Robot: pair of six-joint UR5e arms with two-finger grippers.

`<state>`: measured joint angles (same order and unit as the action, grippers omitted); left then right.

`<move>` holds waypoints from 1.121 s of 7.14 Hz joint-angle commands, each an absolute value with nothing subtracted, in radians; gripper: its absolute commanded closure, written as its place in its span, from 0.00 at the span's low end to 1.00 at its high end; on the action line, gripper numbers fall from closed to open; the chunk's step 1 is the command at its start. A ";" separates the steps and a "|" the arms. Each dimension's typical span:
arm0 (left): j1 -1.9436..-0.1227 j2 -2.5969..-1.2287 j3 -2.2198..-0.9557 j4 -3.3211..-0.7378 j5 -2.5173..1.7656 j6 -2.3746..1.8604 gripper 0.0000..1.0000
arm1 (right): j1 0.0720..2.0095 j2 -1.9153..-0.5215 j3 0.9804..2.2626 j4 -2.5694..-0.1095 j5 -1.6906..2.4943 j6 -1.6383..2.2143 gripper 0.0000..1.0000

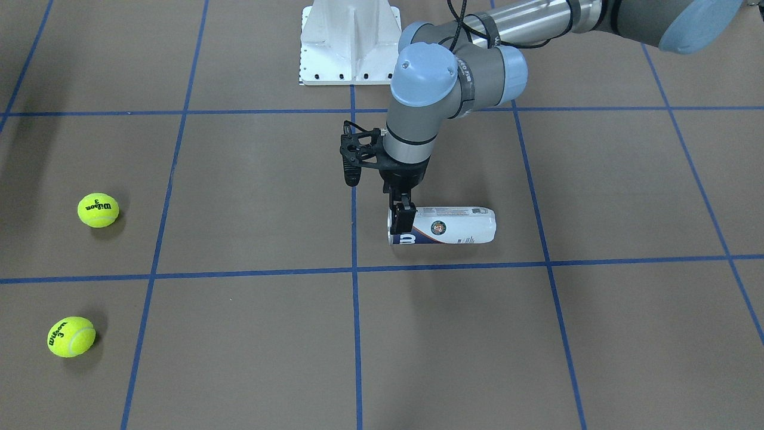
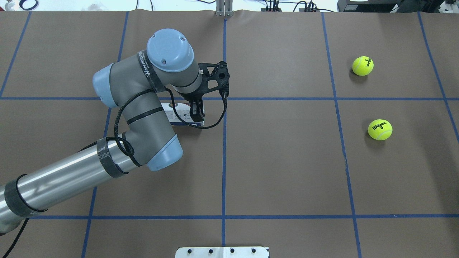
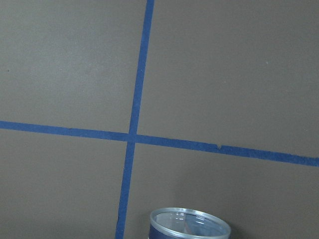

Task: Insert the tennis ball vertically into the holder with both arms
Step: 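Close the left gripper around the can's open end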

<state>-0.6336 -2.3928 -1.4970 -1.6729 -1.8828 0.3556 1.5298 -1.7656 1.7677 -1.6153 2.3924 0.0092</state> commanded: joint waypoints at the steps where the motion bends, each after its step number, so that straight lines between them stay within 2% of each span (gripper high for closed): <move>1: -0.632 -2.411 -1.460 -1.675 -1.830 0.394 0.01 | 1.529 -1.766 1.767 -1.615 2.393 0.009 0.00; 3: -0.623 -2.411 -1.437 -1.677 -1.819 0.396 0.01 | 1.529 -1.766 1.763 -1.615 2.391 0.009 0.00; 5: -0.594 -2.411 -1.431 -1.674 -1.789 0.394 0.06 | 1.529 -1.766 1.761 -1.615 2.393 0.011 0.00; 8: -0.580 -2.408 -1.431 -1.674 -1.778 0.391 0.05 | 1.529 -1.766 1.763 -1.615 2.393 0.011 0.00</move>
